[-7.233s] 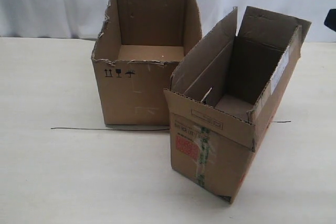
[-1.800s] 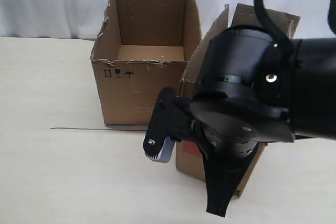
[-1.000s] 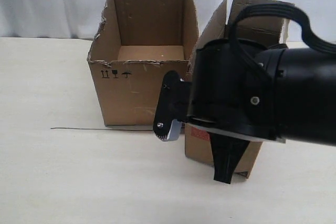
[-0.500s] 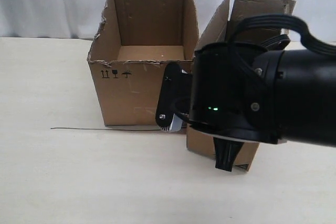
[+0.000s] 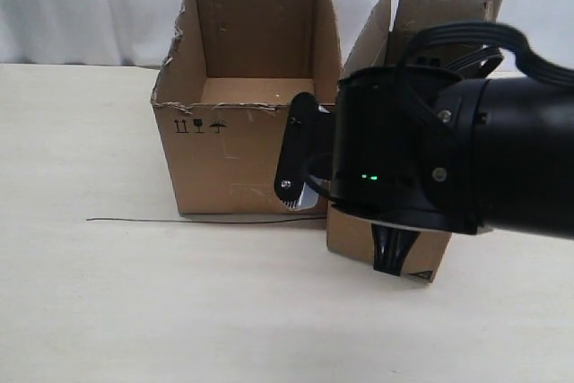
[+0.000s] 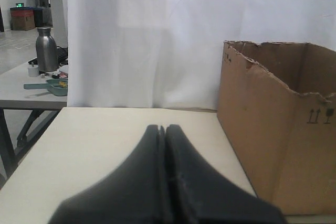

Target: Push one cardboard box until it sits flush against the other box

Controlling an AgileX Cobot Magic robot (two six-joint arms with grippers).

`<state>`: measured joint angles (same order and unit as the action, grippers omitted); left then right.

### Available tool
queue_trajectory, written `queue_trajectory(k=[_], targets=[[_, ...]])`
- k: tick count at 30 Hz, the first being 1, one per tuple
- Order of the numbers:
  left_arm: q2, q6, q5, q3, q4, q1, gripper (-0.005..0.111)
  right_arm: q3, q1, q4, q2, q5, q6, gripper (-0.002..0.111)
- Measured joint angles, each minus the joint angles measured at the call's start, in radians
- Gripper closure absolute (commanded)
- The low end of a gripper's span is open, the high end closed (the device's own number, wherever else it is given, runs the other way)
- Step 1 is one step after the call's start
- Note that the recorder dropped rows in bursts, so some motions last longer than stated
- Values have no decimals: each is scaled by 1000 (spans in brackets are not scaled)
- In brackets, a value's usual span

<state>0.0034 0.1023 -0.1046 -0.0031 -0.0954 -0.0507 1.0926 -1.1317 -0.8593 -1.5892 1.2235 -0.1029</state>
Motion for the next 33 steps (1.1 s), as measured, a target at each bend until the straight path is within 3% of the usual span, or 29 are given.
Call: queue_trajectory(k=[33], targets=[[0, 0, 0, 0, 0, 0, 107, 0, 24, -139, 0, 0, -69, 103]])
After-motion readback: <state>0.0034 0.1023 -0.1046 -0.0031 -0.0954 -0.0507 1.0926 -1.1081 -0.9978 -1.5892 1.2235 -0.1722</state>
